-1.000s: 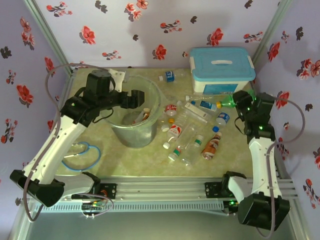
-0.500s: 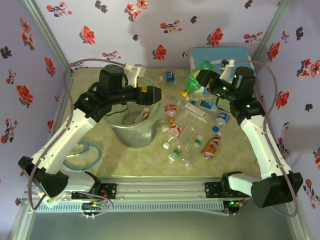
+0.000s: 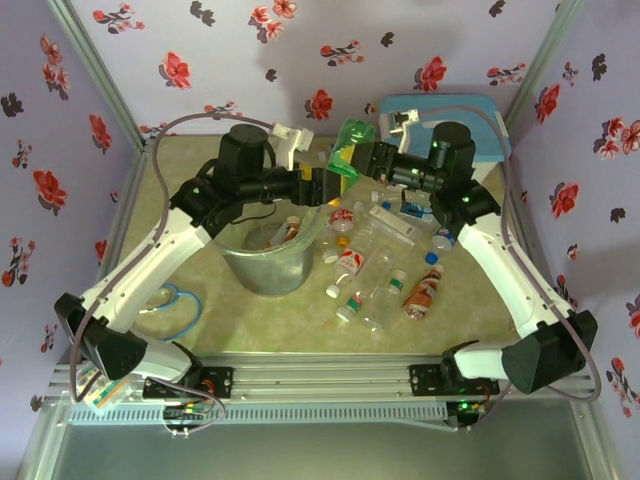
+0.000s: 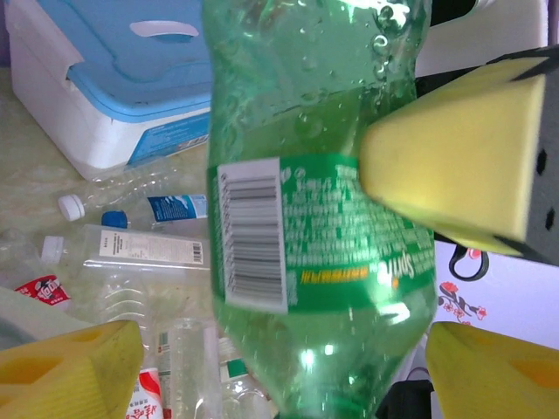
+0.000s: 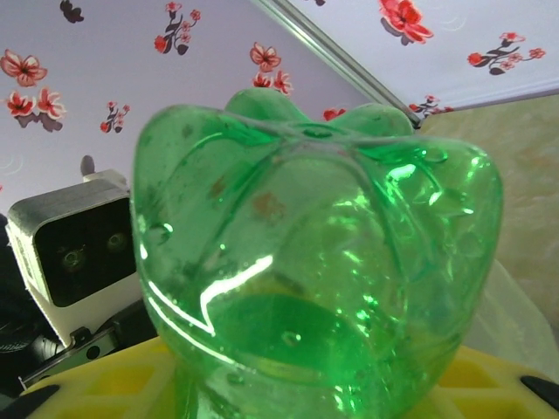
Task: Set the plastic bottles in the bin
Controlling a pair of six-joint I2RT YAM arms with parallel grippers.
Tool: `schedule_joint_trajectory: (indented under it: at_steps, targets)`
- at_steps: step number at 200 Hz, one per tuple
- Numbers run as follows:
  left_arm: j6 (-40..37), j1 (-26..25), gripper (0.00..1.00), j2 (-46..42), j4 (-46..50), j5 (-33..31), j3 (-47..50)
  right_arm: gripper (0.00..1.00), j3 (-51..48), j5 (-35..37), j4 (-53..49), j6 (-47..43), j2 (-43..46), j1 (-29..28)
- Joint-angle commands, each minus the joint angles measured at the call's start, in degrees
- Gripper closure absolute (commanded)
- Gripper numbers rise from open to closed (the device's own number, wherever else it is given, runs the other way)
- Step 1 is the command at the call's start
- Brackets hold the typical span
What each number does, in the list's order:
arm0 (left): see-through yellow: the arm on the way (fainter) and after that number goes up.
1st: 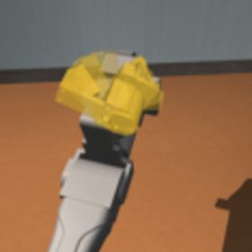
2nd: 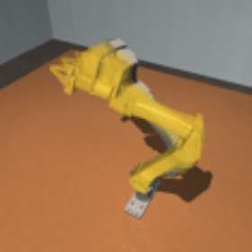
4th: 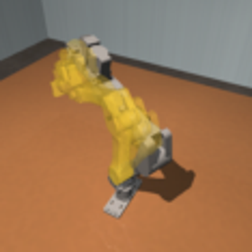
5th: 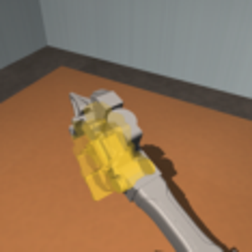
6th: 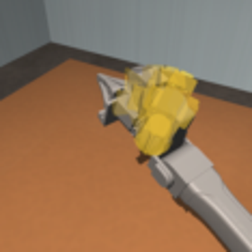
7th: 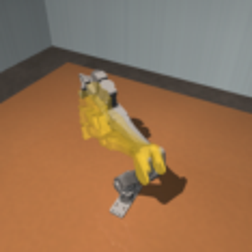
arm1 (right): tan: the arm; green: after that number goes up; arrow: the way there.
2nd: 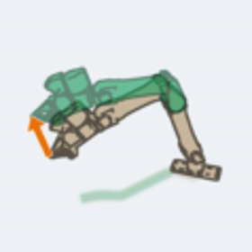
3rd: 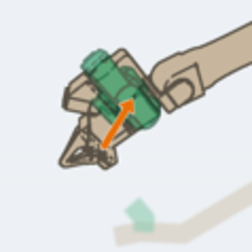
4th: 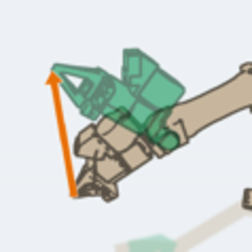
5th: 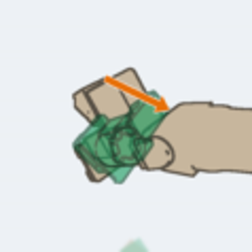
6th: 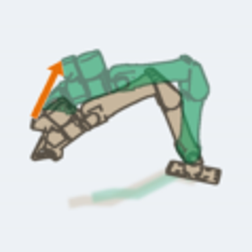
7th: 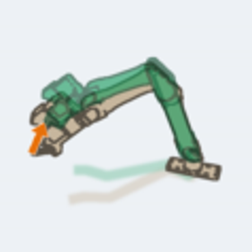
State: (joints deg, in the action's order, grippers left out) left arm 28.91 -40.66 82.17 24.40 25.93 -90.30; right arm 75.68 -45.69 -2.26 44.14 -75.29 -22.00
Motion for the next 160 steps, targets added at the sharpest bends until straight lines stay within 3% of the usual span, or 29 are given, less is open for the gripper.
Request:
schedule_joint_trajectory:
  at_steps: [1, 30, 52, 83, 107, 160]
  targets:
    - [0.5, -0.6, 0.16, 1.0, -2.0, 1.4, -2.2, 0.5, 2.1, -2.6, 4.3, 1.7, -0.5, -0.8]
    - [0.8, -0.6, 0.19, 2.1, -2.3, 1.4, -2.9, 0.5, 2.3, -3.8, 5.5, 2.4, -1.4, -1.9]
    - [0.8, -0.6, 0.3, 2.6, -2.8, 1.4, -3.2, 0.5, 2.3, -4.1, 5.3, 2.2, -1.6, -2.3]
    - [1.1, -0.6, 0.33, 3.1, -3.1, 1.4, -3.5, 0.5, 2.2, -4.6, 5.3, 2.0, -2.0, -2.6]
    - [0.9, -0.6, 0.44, 3.0, -3.2, 1.4, -3.2, 0.5, 2.3, -4.5, 5.4, 2.2, -2.2, -2.6]
    - [1.2, -0.4, 0.54, 2.8, -3.2, 1.4, -2.6, 0.36, 2.5, -3.5, 5.7, 3.1, -2.8, -2.6]
